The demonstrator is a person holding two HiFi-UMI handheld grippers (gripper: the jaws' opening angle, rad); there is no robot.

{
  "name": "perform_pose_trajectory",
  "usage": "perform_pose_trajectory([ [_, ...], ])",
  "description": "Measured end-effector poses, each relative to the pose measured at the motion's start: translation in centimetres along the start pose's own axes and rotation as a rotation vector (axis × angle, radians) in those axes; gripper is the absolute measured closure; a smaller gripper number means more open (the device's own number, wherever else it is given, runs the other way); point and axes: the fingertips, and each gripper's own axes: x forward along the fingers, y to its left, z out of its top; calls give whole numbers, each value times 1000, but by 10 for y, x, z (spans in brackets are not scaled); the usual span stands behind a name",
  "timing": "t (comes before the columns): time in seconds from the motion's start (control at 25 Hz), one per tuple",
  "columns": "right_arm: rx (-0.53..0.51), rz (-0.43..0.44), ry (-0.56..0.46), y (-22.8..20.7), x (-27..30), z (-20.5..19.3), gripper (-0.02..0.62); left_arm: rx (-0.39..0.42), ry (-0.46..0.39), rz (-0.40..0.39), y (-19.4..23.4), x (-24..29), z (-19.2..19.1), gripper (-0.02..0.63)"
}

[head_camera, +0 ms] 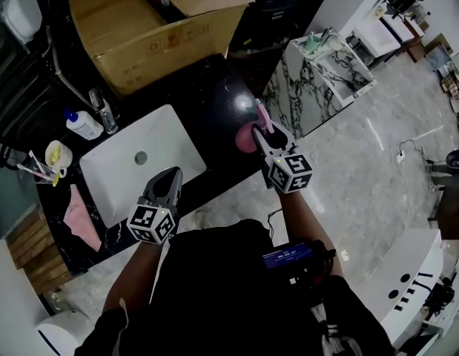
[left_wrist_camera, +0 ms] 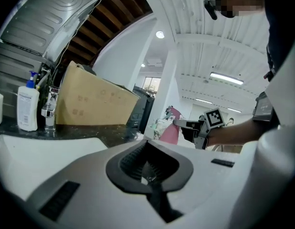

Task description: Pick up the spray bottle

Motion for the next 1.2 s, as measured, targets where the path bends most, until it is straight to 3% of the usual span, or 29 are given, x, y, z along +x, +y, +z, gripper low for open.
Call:
perform_pose_trajectory([
  [0.8, 45, -40, -8, -111, -142, -16, 439, 40, 74, -107, -139, 72, -31, 598],
  [1.2, 65, -32, -54, -145, -202, -17, 439, 66, 81, -138, -191, 96, -38, 598],
])
